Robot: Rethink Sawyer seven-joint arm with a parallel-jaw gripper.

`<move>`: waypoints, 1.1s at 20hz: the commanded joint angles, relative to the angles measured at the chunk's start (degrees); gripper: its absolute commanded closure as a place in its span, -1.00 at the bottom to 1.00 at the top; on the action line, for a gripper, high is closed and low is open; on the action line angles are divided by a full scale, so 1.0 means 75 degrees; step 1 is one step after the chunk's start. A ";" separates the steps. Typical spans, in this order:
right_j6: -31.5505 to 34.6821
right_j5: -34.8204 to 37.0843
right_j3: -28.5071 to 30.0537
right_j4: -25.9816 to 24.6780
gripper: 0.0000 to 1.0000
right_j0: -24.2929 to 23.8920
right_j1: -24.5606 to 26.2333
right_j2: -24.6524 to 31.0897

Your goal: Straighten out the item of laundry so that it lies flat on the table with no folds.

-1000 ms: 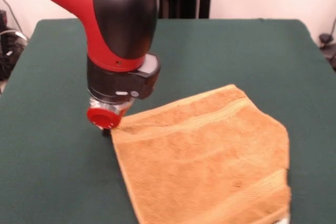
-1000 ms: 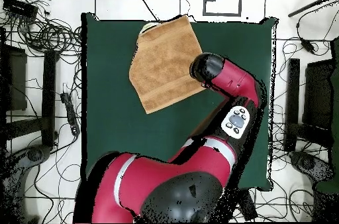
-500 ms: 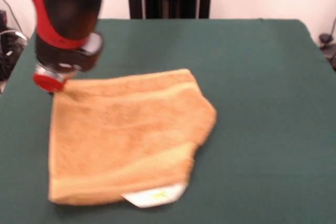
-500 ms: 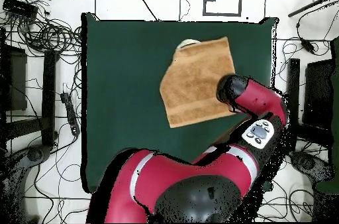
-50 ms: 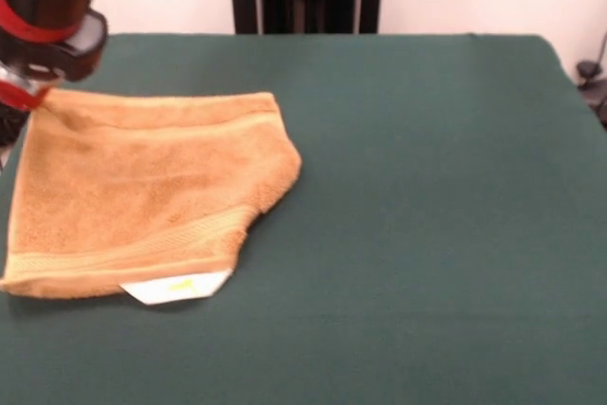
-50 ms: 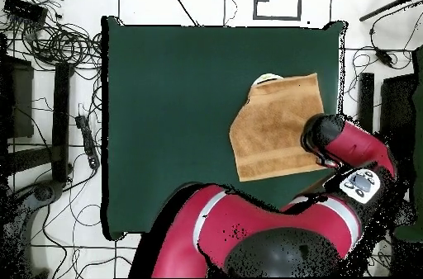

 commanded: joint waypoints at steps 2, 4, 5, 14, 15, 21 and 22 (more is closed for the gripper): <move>0.0555 0.0667 0.0239 -0.0180 1.00 0.0351 -0.0027 0.0496; 0.0760 0.0444 0.0409 0.0000 1.00 0.0364 -0.0036 0.0778; 0.0864 0.0267 0.0510 0.0089 1.00 0.0368 -0.0031 0.0911; 0.0930 -0.0653 0.0876 0.0604 1.00 0.0100 -0.0034 0.1981; 0.0945 -0.0676 0.0872 0.0618 1.00 0.0093 -0.0018 0.2016; 0.0582 -0.0601 0.0860 0.0497 -1.00 -0.0067 -0.0069 0.2310; 0.0541 -0.0626 0.0853 0.0462 -1.00 -0.0069 -0.0069 0.2316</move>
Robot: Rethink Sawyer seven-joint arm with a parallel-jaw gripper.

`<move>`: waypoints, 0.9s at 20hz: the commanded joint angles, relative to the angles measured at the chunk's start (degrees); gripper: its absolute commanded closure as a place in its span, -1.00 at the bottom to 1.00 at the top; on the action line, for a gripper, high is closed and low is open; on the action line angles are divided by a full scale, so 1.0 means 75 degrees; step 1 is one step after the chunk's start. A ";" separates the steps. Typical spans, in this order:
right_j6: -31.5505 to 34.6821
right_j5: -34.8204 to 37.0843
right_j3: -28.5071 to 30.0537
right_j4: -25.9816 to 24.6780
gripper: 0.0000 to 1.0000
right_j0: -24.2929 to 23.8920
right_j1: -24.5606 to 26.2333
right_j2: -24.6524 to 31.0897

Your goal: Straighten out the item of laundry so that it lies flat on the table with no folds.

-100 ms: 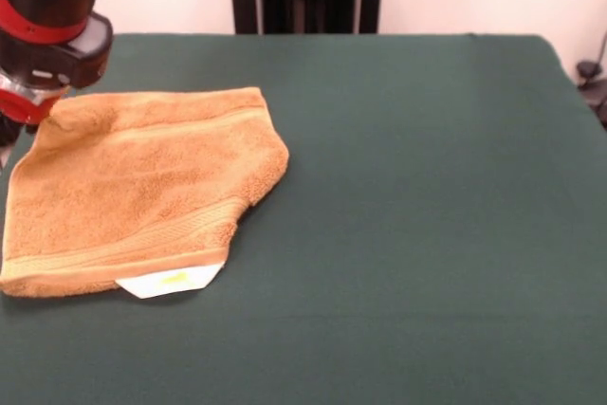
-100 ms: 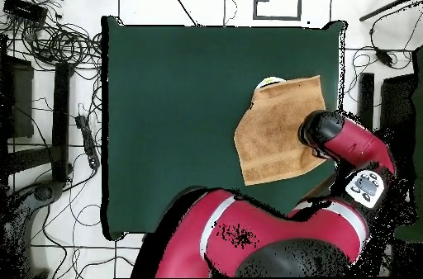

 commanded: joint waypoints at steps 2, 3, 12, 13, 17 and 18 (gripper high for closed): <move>0.0459 -0.0310 0.0775 0.0280 -1.00 -0.0011 0.0234 0.1636; 0.0460 -0.0339 0.0758 0.0249 -1.00 -0.0001 0.0245 0.1628; 0.0634 -0.0205 0.0683 0.0213 -1.00 0.0039 0.0293 0.1567; 0.0680 -0.0257 0.0589 0.0133 -1.00 0.0112 0.0358 0.1415; 0.0503 0.0755 0.0228 -0.0207 -1.00 0.0378 0.0221 0.0808; 0.0404 0.1176 0.0107 -0.0369 -1.00 0.0499 0.0111 0.0517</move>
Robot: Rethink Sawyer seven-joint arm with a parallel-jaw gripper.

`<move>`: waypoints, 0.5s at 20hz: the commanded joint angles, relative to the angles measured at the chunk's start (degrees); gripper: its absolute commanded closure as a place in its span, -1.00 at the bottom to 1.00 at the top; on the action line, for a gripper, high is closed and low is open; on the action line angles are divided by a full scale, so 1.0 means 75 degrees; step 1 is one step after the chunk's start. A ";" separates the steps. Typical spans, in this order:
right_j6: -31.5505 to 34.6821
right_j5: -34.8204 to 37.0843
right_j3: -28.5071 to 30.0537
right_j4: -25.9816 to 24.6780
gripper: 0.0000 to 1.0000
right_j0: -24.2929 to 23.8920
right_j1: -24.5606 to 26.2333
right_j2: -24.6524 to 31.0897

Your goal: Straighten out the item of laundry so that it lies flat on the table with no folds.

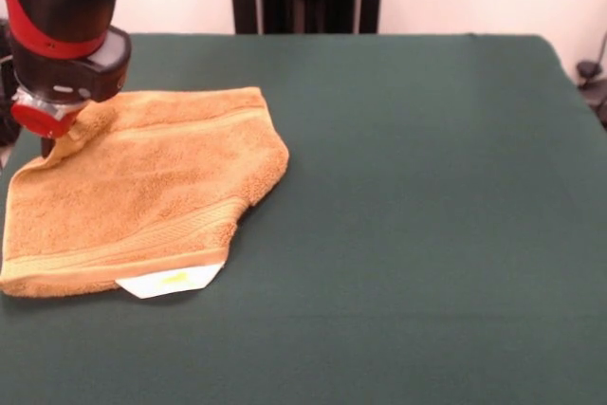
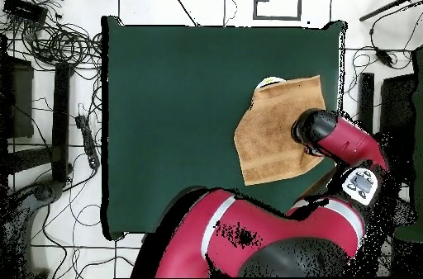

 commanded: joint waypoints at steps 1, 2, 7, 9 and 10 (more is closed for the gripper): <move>0.0301 0.1589 0.0033 -0.0453 -1.00 0.0566 -0.0092 0.0047; 0.0172 0.1966 0.0003 -0.0558 -1.00 0.0626 -0.0333 -0.0138; -0.0723 0.3257 -0.0124 -0.1231 -1.00 0.0600 -0.1355 -0.0757; -0.1207 0.3612 -0.0391 -0.1662 -1.00 0.0509 -0.1519 -0.0980; -0.1426 0.3702 -0.0531 -0.1941 -1.00 0.0454 -0.1571 -0.1085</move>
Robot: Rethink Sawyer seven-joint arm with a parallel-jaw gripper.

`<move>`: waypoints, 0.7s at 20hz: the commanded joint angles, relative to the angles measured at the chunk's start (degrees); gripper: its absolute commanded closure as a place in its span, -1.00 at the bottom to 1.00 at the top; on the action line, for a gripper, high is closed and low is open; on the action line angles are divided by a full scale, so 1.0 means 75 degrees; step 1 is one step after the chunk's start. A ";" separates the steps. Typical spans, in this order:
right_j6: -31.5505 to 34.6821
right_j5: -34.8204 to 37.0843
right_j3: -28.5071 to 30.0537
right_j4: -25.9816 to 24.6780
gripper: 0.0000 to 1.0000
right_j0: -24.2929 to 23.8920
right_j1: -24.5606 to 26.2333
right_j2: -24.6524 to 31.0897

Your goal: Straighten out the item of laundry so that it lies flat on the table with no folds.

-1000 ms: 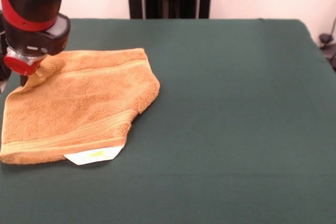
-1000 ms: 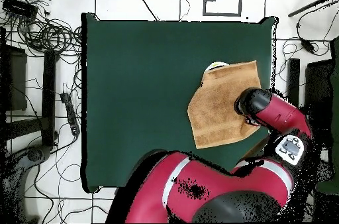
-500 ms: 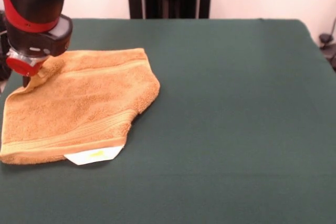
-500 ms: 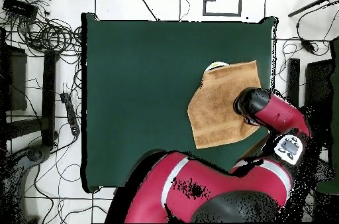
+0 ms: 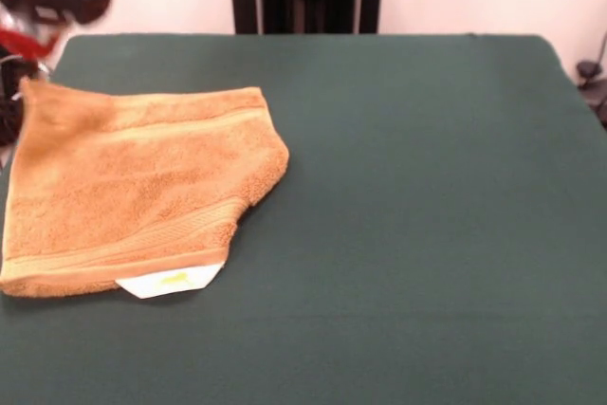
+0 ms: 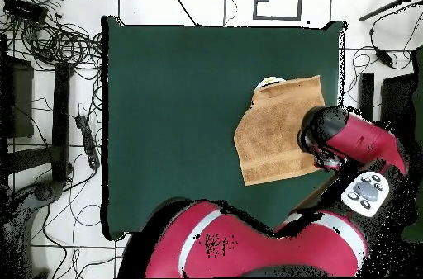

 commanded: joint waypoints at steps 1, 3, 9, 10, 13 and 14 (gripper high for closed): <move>-0.1555 0.1803 -0.0562 -0.1171 -1.00 0.0118 -0.0850 -0.0459; -0.1731 0.2069 -0.0817 -0.1569 -1.00 0.0106 -0.0918 -0.0640; -0.2142 0.3459 -0.1836 -0.2395 -1.00 0.0146 -0.1071 -0.0706; -0.2061 0.3628 -0.1913 -0.2406 -1.00 0.0160 -0.1081 -0.0625; -0.1376 0.3199 -0.1449 -0.1737 -1.00 -0.0017 -0.1452 0.0334; -0.1179 0.2932 -0.1288 -0.1528 -1.00 -0.0065 -0.1551 0.0617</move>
